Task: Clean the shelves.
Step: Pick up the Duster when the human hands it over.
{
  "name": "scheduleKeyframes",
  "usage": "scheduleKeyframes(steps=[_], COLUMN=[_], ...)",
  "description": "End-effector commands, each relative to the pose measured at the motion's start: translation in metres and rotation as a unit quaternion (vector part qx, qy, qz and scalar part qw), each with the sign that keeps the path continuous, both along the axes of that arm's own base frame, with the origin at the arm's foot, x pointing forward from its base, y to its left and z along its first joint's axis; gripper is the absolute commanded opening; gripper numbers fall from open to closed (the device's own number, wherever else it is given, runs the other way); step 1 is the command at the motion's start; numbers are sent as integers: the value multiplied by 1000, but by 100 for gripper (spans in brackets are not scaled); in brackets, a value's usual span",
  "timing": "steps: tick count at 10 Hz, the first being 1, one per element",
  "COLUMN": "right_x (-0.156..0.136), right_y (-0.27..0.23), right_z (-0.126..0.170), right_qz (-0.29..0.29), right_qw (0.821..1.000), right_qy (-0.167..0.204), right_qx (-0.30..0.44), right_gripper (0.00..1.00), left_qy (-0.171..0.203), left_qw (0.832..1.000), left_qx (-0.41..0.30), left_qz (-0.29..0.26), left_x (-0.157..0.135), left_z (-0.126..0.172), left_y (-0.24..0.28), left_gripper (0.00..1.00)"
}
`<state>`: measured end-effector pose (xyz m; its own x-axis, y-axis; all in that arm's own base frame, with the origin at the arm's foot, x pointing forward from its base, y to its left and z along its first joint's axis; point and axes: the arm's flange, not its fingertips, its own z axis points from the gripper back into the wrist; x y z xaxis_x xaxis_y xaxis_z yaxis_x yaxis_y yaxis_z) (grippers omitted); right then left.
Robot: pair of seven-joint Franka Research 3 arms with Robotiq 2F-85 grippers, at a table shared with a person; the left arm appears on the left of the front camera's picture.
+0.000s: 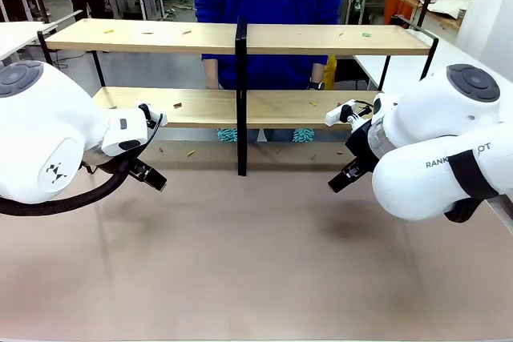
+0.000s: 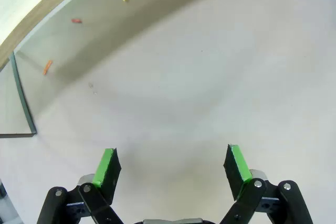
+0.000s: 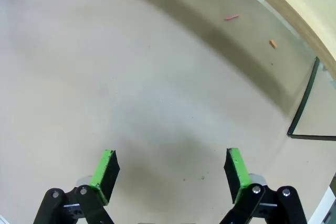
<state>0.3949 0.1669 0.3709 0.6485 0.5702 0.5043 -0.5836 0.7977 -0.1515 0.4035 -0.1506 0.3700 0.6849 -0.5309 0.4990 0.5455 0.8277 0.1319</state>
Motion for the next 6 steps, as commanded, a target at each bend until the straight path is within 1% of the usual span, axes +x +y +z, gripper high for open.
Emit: scheduleKeyframes(steps=[1,6], right_x=[0,0], right_y=[0,0], right_z=[0,0], right_qz=[0,0], right_qw=[1000,1000], right_qy=[0,0], right_qx=[0,0], right_gripper=[100,100], left_qy=[0,0], left_qw=[1000,1000], left_qx=[0,0], left_qz=[0,0], left_x=[0,0], left_z=[0,0], left_y=[0,0], left_gripper=[100,100])
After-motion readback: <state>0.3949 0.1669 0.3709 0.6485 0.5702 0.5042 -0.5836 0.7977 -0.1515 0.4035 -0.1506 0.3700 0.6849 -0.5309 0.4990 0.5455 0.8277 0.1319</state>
